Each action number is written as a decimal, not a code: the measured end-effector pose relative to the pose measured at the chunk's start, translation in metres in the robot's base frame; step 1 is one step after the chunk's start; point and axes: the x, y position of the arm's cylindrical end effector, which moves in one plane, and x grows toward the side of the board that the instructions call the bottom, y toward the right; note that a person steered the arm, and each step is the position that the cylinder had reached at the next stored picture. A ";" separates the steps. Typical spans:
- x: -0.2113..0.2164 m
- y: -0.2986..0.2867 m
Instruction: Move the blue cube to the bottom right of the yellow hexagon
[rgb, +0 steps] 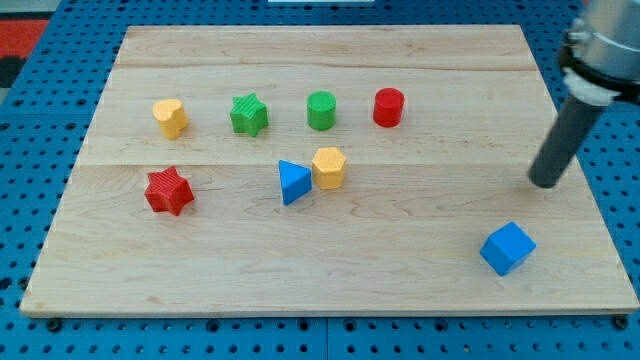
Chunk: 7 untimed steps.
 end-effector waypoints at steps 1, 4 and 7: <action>0.048 0.007; 0.087 -0.036; 0.126 -0.106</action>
